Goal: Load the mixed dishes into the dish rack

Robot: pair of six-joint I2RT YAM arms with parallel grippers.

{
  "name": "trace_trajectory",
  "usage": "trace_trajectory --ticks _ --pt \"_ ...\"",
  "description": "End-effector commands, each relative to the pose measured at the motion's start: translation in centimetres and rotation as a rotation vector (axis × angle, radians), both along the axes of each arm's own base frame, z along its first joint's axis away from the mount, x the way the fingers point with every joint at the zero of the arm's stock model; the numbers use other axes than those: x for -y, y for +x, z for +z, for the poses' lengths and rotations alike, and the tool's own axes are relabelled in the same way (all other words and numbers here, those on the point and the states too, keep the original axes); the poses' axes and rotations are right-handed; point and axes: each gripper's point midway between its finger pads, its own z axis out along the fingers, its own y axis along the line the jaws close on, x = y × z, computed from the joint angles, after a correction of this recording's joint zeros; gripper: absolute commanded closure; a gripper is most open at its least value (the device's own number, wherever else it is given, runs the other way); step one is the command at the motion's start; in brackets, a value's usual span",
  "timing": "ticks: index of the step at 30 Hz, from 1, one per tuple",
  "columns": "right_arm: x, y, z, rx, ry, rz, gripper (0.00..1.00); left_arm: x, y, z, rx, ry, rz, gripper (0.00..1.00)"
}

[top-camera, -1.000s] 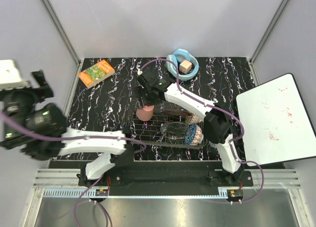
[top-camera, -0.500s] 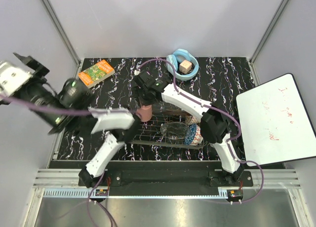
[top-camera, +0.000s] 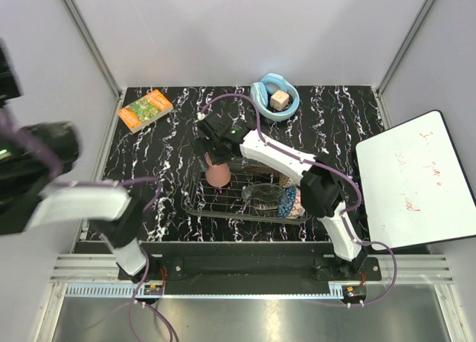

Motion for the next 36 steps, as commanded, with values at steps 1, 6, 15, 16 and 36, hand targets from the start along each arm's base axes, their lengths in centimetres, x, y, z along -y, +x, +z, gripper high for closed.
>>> trace_trajectory --ticks 1,6,15,16,36 --pt "-0.1 0.5 2.3 0.069 0.019 -0.012 0.00 1.9 0.3 1.3 0.373 -0.619 -0.348 0.20" --pt "1.2 0.5 5.0 0.126 0.029 -0.031 0.00 10.5 4.3 2.1 0.211 -0.363 -0.461 0.17" --pt "4.5 0.4 10.7 0.256 0.069 -0.103 0.00 23.6 0.6 5.6 0.300 -0.585 -1.241 0.15" --pt "4.8 0.1 11.5 0.268 0.082 -0.109 0.00 26.1 0.3 4.5 0.245 -0.535 -1.263 0.15" --pt "9.4 -1.5 9.2 0.269 0.014 -0.211 0.00 24.8 -3.0 -5.5 -0.417 -0.863 -1.750 0.26"
